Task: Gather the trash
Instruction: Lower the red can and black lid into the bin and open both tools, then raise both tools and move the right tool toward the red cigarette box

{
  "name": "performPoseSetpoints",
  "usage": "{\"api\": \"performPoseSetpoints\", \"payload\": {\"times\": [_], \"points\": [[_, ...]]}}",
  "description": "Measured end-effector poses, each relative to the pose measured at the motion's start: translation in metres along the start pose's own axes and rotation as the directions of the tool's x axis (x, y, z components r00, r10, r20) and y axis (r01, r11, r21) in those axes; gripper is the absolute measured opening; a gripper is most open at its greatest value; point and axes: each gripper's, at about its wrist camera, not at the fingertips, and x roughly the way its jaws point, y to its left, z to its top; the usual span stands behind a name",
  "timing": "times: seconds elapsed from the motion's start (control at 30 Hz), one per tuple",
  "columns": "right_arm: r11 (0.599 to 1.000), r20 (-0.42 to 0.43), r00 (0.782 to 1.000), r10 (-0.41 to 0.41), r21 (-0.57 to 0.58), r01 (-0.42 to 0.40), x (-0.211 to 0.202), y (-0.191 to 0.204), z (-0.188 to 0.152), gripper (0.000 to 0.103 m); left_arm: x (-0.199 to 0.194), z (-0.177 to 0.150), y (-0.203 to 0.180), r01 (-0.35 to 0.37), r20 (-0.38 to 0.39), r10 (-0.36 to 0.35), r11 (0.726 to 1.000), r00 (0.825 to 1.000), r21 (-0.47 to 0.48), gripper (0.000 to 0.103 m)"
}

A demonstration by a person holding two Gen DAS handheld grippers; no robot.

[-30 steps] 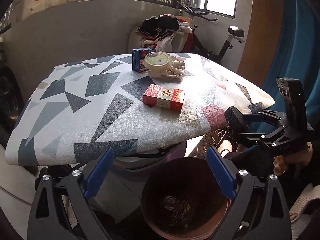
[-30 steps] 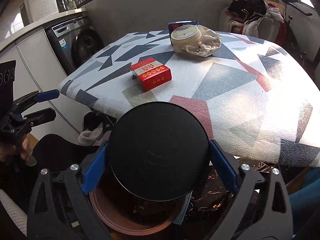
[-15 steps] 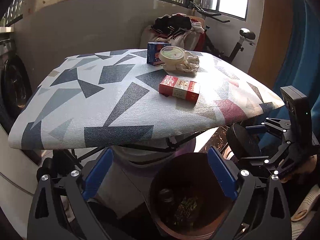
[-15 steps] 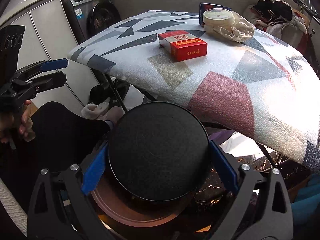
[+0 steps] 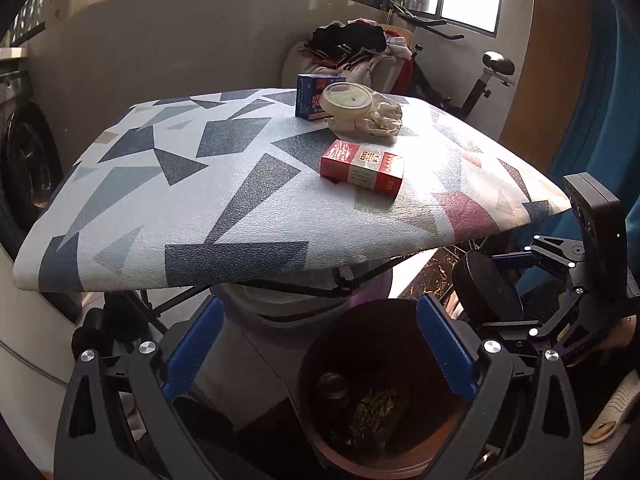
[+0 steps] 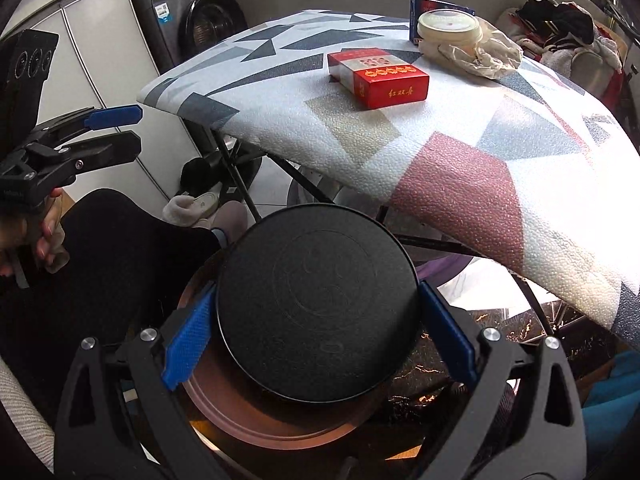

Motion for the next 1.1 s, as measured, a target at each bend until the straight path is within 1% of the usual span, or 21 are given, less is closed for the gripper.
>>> {"api": "performPoseSetpoints", "payload": {"times": [0.13,0.3,0.63,1.1], "points": [[1.000,-0.002,1.000,-0.006,-0.002,0.006,0.0006,0.0002,0.0000,0.097,0.0003,0.0002,0.0002,-0.001,-0.002,0.001,1.000,1.000,0.000,0.095],[1.000,-0.009,1.000,-0.015,0.000,0.015,0.0009,-0.0006,-0.0009,0.097,0.0007,-0.0001,0.0019,-0.005,-0.004,0.005,1.000,1.000,-0.012,0.097],[0.999,-0.001,0.999,-0.041,0.012,0.041,-0.0007,-0.0021,0.0000,0.097,0.0013,-0.0002,0.0053,-0.016,-0.009,0.016,1.000,1.000,-0.027,0.097],[0.998,0.010,0.998,-0.059,0.021,0.058,-0.0033,-0.0061,0.0002,0.097,0.0016,0.0000,0.0027,-0.028,-0.008,0.028,0.999,1.000,-0.022,0.097]]}}
